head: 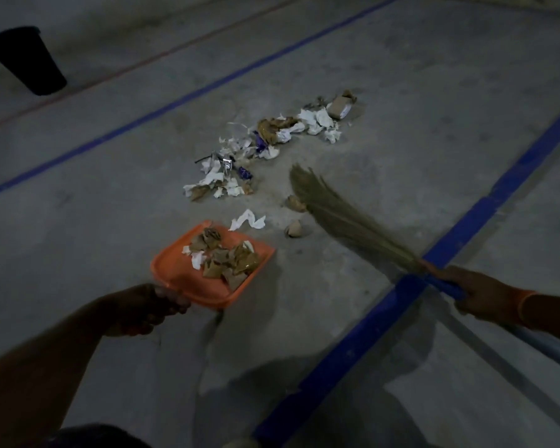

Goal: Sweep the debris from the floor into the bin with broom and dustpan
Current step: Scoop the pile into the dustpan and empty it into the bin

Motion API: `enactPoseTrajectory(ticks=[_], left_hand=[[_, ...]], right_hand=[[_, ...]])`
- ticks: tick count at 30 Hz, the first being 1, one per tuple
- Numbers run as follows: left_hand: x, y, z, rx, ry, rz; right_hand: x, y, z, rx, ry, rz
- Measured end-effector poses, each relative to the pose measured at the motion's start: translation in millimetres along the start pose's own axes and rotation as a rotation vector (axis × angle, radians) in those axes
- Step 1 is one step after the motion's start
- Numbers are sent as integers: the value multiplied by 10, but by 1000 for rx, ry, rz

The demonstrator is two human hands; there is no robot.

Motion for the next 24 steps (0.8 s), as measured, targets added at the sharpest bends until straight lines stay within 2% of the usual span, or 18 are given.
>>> enactPoseTrajectory(ticks=[4,14,20,24], left_hand=[[94,90,150,39,-18,-4],[286,372,272,-34,-2,12],[284,292,188,-109,-11,75],[238,305,158,-117,9,108]], right_hand=[[114,-162,287,-38,-44,-73],[238,-685,401,-163,-101,-266],[45,-830,472,-129,-73,-423],[-3,-894,381,-126,-59,-457]])
Point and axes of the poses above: each hand's wrist, its own x-axis towards the middle knuckle, its own z-axis out of the palm, y = z × x, the point moved 10 cm from there along x, towards the middle knuckle, and after that the axes turned 10 degrees about -y, right-handed, at the moved point
